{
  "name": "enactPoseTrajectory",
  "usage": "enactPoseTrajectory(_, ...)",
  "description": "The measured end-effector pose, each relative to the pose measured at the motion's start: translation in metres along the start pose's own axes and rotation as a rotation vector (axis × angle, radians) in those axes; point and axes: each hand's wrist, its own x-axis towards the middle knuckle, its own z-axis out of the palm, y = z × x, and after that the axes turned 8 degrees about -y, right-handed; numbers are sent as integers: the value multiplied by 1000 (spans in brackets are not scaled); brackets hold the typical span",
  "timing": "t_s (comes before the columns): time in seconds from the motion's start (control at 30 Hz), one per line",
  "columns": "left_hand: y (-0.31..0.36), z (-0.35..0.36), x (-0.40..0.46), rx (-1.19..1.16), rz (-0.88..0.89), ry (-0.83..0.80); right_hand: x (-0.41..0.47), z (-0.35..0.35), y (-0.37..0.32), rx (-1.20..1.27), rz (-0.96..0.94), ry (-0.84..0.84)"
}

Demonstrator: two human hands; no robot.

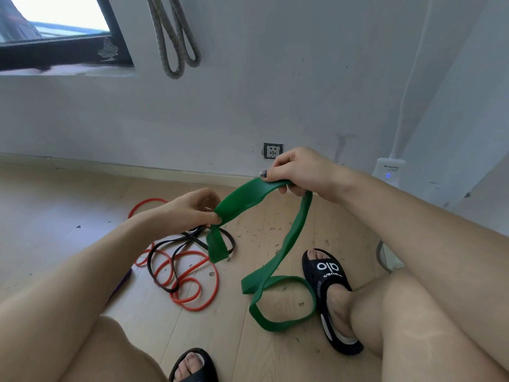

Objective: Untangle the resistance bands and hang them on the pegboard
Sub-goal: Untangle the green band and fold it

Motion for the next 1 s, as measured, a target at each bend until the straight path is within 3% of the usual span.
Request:
enactPoseTrajectory(0.33,-17,12,15,516,-143,-6,8,-1,-4,207,-37,119)
enactPoseTrajectory(0.67,0,33,19,166,-174,-78,7,-1,-4,263,-54,72)
enactPoseTrajectory(0.83,-3,38,25,142,-140,-45,1,-4,-6,314,-91,49)
enactPoseTrajectory(1.0,-7,28,23,-48,-142,-60,3,-8,-2,310,-61,131)
